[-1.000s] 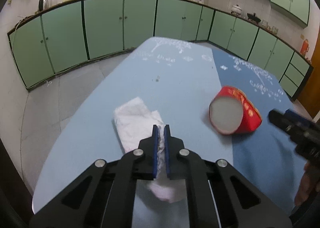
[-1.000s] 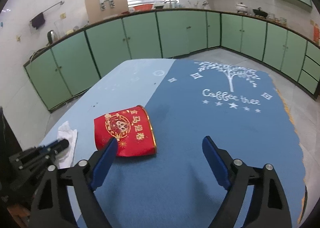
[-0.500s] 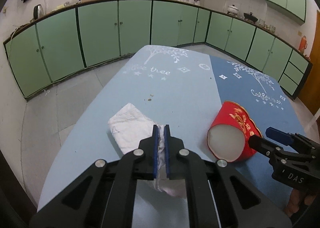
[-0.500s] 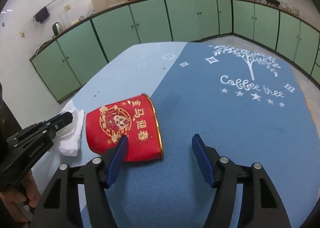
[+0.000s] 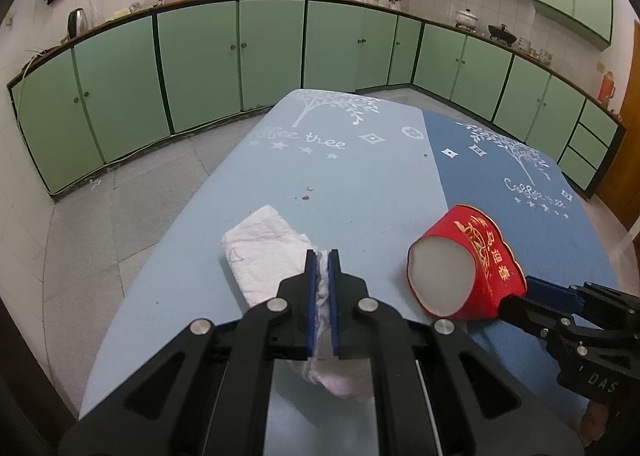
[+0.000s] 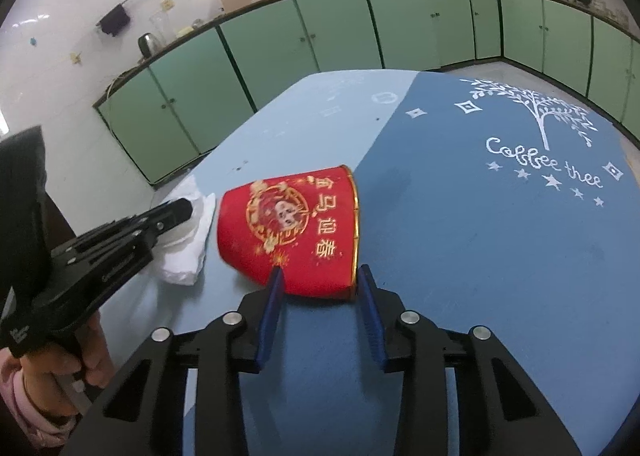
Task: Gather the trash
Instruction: 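Close the right tool on the red can's rim and lift it, then carry the tissue and red can over the black bin with both tools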
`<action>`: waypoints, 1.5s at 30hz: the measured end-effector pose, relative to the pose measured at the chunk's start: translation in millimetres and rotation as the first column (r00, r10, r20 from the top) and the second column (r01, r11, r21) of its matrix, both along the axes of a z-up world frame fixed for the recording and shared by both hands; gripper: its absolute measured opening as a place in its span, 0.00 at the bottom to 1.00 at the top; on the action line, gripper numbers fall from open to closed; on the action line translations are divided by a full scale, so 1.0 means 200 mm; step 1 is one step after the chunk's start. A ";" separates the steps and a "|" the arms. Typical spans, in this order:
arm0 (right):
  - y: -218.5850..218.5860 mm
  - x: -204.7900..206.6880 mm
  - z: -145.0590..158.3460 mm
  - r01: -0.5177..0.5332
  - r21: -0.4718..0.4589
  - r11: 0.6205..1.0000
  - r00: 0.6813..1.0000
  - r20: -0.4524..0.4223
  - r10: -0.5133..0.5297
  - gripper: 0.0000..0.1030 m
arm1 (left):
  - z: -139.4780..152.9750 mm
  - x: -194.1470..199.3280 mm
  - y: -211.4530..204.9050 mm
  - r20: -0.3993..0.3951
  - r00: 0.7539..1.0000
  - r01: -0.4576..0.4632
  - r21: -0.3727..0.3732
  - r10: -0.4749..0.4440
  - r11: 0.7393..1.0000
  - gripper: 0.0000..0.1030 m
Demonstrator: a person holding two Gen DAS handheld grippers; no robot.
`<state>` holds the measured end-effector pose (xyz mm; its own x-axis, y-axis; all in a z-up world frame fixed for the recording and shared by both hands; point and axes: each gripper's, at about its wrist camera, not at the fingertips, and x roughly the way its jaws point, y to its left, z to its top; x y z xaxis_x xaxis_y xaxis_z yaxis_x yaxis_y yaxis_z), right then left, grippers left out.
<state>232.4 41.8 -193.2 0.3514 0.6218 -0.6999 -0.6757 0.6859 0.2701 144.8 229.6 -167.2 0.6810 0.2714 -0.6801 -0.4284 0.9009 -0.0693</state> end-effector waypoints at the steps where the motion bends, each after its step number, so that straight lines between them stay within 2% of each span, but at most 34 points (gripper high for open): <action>1: 0.00 0.00 0.00 0.005 0.001 1.000 1.000 0.002 -0.005 0.36 | 0.00 0.00 0.00 0.000 1.000 0.000 0.001 0.000 1.000 0.05; 8: 0.00 0.02 0.01 -0.002 0.023 1.000 1.000 -0.024 0.002 0.36 | 0.00 -0.02 0.00 0.000 1.000 0.003 0.000 -0.003 1.000 0.05; 15: 0.03 -0.05 0.03 -0.071 0.020 0.997 0.997 -0.016 0.071 0.23 | -0.01 -0.02 0.01 -0.002 1.000 -0.001 -0.003 0.001 1.000 0.05; 29: 0.17 -0.02 0.01 -0.136 0.033 0.990 0.990 -0.018 0.137 0.24 | -0.02 -0.04 0.04 -0.007 1.000 -0.007 -0.025 0.007 1.000 0.05; 31: 0.18 -0.01 0.01 -0.142 0.036 0.989 0.990 -0.015 0.143 0.21 | -0.02 -0.04 0.04 -0.008 1.000 -0.008 -0.028 0.008 1.000 0.05; 32: 0.18 -0.02 0.02 -0.147 0.039 0.988 0.989 -0.010 0.148 0.15 | -0.02 -0.04 0.04 -0.008 1.000 -0.008 -0.028 0.008 1.000 0.05; 35: 0.18 -0.03 0.03 -0.154 0.045 0.987 0.988 0.009 0.154 0.05 | -0.02 -0.04 0.04 -0.008 1.000 -0.008 -0.027 0.007 1.000 0.05; 45: 0.03 -0.08 0.12 -0.093 0.075 0.993 0.995 0.042 0.090 0.05 | 0.01 -0.04 -0.02 0.005 1.000 0.024 -0.023 -0.024 0.999 0.05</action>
